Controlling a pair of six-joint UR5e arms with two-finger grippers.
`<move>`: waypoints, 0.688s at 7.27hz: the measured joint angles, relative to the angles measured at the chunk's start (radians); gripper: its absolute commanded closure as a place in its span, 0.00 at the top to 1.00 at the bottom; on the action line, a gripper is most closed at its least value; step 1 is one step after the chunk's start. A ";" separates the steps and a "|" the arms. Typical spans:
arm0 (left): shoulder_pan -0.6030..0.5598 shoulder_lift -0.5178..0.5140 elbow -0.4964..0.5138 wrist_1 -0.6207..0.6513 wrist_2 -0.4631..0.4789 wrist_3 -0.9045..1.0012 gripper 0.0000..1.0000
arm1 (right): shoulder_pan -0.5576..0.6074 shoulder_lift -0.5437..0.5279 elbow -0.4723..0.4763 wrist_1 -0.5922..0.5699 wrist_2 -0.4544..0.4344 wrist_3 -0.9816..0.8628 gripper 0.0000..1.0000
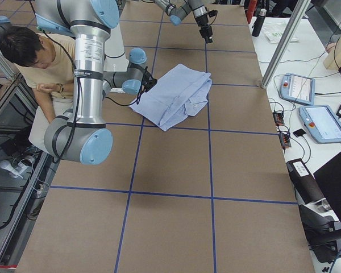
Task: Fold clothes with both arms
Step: 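Move the right gripper to the collar while the left gripper reaches the shirt's side edge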
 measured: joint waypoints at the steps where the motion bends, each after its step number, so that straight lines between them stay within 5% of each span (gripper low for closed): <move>1: 0.066 0.046 -0.042 0.006 0.029 -0.070 0.57 | 0.101 0.084 -0.102 -0.001 0.000 -0.044 1.00; 3: 0.212 0.075 -0.059 0.037 0.138 -0.155 0.57 | 0.220 0.183 -0.260 -0.002 -0.004 -0.191 1.00; 5: 0.271 0.064 -0.041 0.067 0.178 -0.171 0.57 | 0.250 0.200 -0.305 -0.002 -0.006 -0.240 1.00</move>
